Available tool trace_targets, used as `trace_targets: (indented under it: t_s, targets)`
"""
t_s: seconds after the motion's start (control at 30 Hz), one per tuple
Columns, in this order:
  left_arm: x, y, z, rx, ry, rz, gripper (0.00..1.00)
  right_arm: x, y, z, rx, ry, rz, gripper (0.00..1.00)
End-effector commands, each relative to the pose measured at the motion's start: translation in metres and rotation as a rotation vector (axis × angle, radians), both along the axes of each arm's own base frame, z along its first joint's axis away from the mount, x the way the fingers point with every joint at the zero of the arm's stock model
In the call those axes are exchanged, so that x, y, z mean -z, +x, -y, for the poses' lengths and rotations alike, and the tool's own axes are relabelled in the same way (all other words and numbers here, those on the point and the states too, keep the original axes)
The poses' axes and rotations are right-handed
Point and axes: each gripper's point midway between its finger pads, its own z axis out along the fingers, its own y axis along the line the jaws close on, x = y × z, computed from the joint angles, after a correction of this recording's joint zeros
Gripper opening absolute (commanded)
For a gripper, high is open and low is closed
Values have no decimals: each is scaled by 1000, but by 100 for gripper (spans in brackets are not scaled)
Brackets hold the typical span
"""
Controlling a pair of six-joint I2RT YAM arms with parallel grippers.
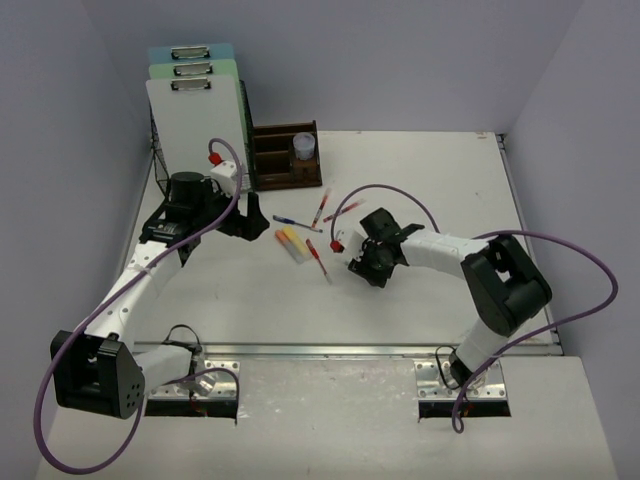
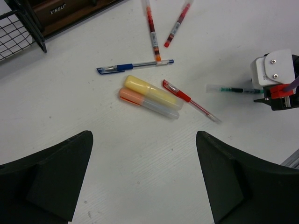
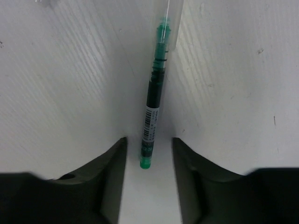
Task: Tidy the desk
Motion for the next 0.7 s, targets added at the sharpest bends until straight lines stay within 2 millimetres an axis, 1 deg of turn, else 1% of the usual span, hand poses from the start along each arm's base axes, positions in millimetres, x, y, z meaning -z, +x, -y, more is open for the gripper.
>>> trace_targets:
  t_s: [0.0,0.03,0.1,0.17,0.23,0.3,0.33,0.4,0.43,0.47,0.5,0.57,0.6,0.67]
  targets:
    - [-17,6,4,11,-3,79,90,7,6,-8,-25,15,5,23]
    - [-17,6,4,9,-2,79,90,11,3,-8,-26,13,-6,14]
    - [-15,7,4,2,-9,75,90,17,-5,-10,-30,14,-29,2]
    - [-15,7,6,-8,-34,67,91,14,-10,-16,-26,45,-44,0]
    - [-15,6,10,-6,-65,56,91,0,-8,-24,-11,93,-31,0]
    - [-16,1,19,29,-115,38,93,-17,-2,-30,22,141,-6,0]
    - [-19,-1,24,42,-152,34,93,-32,4,-35,37,182,23,0]
    - [-28,-6,35,80,-226,38,93,-76,17,-48,63,297,100,0]
    - [-28,-11,39,103,-244,36,93,-83,21,-52,62,315,115,0]
    - [-41,-13,47,127,-313,60,93,-112,24,-63,55,412,151,0]
    - [-41,-17,49,146,-324,54,93,-125,26,-66,63,445,181,0]
    - [-56,-19,59,171,-416,69,93,-160,28,-78,76,543,194,0]
    - [-62,-19,63,178,-460,63,92,-167,27,-82,98,572,162,0]
    - [-66,-17,69,178,-510,46,90,-183,28,-89,128,637,130,0]
